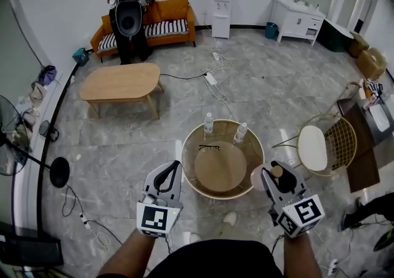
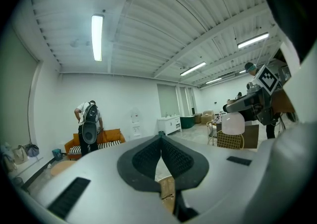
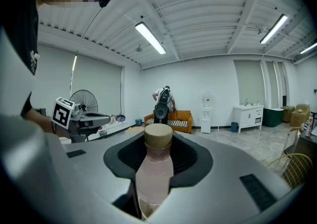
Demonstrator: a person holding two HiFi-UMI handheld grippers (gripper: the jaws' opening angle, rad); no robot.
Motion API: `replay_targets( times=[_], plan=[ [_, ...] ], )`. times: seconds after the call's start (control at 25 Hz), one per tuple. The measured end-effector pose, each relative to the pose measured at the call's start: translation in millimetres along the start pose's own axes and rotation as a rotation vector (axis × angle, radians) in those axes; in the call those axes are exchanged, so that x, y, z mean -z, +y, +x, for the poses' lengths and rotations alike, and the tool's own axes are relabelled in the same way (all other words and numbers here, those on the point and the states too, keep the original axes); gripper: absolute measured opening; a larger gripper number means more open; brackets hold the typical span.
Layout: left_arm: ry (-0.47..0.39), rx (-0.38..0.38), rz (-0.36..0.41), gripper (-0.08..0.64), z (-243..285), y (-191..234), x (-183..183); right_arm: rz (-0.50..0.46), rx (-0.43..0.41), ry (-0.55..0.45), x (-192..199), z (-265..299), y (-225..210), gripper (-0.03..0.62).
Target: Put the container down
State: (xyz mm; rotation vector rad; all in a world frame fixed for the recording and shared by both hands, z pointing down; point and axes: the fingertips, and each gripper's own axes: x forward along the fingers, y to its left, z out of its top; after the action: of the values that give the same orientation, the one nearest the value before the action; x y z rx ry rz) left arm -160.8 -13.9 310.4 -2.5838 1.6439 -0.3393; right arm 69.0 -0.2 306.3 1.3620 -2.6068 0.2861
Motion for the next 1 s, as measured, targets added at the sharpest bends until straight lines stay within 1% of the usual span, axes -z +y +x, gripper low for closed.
replay_targets(
  times=[0.12,0.2,0.36,0.6,0.8,1.0],
  plan=[
    [-0.043,-0.012,-0.033,0.015,13.1,-2.6,-9.4,-0.005,-0.006,-0.001,0.4,4.4,-8.8,0.141],
    [-0.059,-0.007,-0.036,0.015,24.4,-8.3,-14.3,-0.008,-0.007,0.001,0.5,5.1,-17.6,0.143],
    [-0.065,0.004,-0.034,0.015,47.5,-19.2,-20.9,-0.001,-0.013,0.017,3.8,6.5,-39.2,0.141],
    [-0.043,-0.025,-0.037,0.015,77.2,-22.4,-20.1,0.009,-0.042,0.043,12.1,18.5,-70.7,0.142],
    [-0.028,-0.057,-0.032,0.015,103.4,-23.4,-24.2,0.008,-0.063,0.043,-0.1,37.0,-96.9,0.141],
    [-0.018,-0.075,-0.027,0.015,123.1,-37.5,-25.6,0.016,-0.098,0.049,4.6,48.3,-120.0,0.142]
  ],
)
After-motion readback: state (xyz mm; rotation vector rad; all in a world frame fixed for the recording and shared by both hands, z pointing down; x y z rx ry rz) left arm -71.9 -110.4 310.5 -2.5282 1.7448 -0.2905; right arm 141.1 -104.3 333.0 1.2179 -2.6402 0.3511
